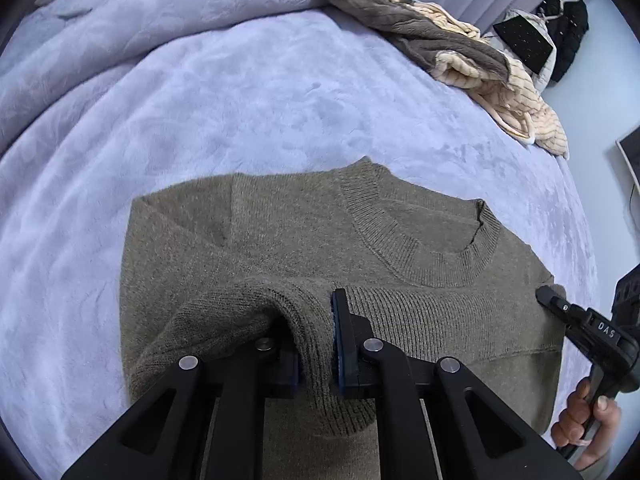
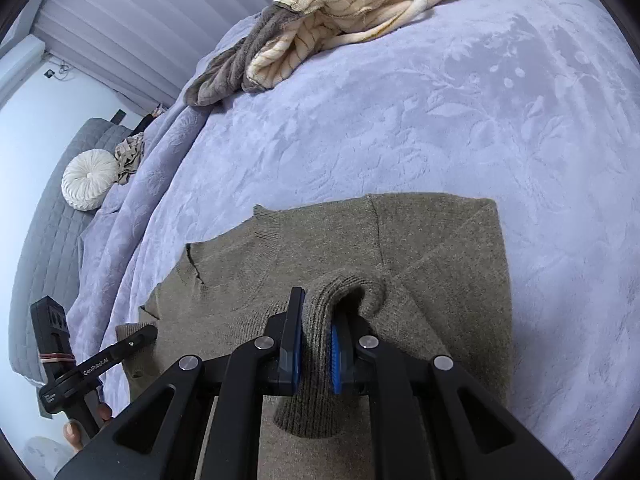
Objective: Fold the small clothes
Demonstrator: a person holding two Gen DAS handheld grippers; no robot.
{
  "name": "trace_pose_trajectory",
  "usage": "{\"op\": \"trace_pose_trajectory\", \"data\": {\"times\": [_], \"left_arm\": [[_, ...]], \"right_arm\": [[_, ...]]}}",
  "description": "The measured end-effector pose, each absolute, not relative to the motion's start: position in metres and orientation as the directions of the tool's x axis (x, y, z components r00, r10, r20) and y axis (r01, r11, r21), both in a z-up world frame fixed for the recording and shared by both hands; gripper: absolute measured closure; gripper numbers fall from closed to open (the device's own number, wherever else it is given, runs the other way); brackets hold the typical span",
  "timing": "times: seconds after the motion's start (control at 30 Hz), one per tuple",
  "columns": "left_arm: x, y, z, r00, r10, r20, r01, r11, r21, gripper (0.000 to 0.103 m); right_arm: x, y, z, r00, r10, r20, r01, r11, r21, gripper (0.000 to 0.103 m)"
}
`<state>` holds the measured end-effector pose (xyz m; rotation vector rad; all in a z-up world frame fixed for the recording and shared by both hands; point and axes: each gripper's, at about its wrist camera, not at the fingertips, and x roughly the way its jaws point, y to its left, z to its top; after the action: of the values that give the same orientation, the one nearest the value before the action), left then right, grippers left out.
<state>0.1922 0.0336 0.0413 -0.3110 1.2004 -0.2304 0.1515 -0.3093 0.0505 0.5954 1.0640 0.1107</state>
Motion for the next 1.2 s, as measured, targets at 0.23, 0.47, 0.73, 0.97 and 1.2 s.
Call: {"op": "trace_pose_trajectory", "data": {"times": [0.23,0.47,0.73,0.97,1.2], "left_arm": [[0.186,0.049,0.047,0.367,-0.462,-0.807,-0.016,0.865,-0.502,0.022],[0.172,0.071,0.068,0.417,-0.462,-0.783,-0.022,0.856,-0.517,0.022],[0.147,0.065,0.075,0.404,-0.425,-0.81,0.054,0.895,-0.442,0.022],[0.122,0.004,0.069,0.334,-0.406,-0.851,0.334,0.895,-0.296,0.022],[0.176,-0.014,0.047,0.294,-0.367,-0.883,0.305,0.911,-0.277,0.022]], "right_arm": [[0.156,-0.318,0.045,0.483,0.425,-0.766,0.212,0.791,0.573,0.084],[0.14,-0.328,0.072,0.554,0.42,-0.718,0.182,0.781,0.597,0.034],[0.113,-0.328,0.098,0.615,0.346,-0.708,0.119,0.847,0.518,0.033],[0.079,-0.271,0.102,0.558,0.326,-0.763,-0.227,0.945,0.237,0.033],[0.127,-0.225,0.069,0.454,0.282,-0.845,-0.406,0.91,0.086,0.033]]}}
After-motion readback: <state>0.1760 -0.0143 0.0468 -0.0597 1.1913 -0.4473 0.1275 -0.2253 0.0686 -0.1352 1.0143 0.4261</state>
